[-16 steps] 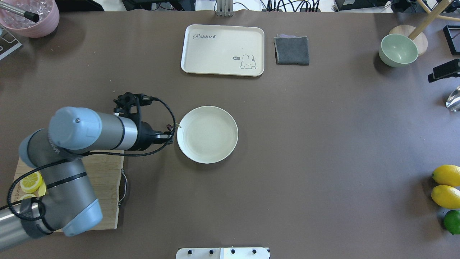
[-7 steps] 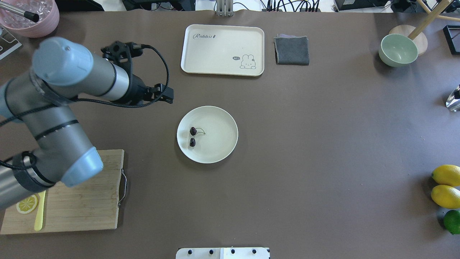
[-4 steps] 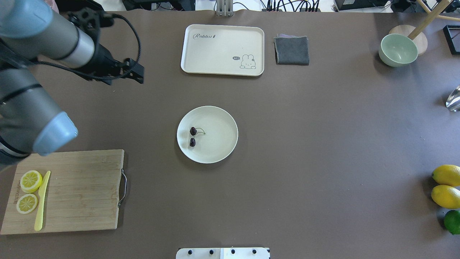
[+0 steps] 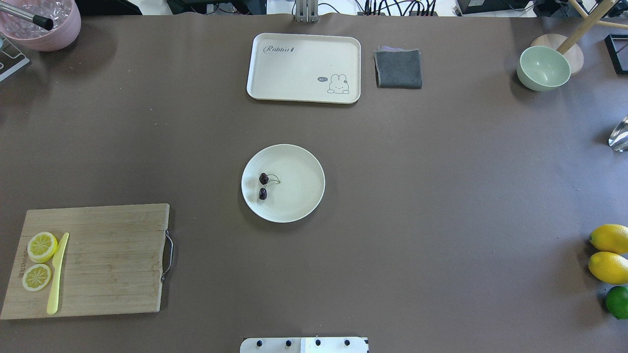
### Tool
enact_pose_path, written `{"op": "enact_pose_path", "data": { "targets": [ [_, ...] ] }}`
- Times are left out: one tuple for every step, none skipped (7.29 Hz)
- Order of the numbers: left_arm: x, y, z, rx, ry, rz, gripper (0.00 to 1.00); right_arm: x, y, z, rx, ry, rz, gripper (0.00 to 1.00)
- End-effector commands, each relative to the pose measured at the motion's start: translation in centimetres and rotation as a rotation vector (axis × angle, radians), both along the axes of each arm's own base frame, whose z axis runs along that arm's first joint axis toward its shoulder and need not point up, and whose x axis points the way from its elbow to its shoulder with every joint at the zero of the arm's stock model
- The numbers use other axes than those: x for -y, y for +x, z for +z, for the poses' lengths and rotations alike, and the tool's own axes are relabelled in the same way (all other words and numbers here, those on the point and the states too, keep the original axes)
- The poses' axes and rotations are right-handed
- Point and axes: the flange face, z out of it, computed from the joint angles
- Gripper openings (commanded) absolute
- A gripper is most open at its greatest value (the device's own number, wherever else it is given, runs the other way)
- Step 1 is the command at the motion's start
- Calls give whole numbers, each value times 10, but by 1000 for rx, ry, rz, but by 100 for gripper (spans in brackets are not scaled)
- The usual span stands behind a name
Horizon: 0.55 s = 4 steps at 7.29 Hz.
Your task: Place red cherry on plate
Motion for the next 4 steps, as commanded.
{"op": "enact_pose_path", "data": {
  "targets": [
    [-54, -74, 121, -5, -67, -86, 98, -4, 3, 7, 0, 4, -16, 100],
    [-67, -90, 164, -19, -114, -131, 98, -5, 3, 7, -1, 4, -16, 100],
    [-81, -97, 177, -20, -135, -150, 98, -7, 3, 11, -2, -2, -16, 100],
    [-85, -100, 177, -19, -137, -158, 98, -6, 3, 10, -1, 0, -15, 100]
  ]
}}
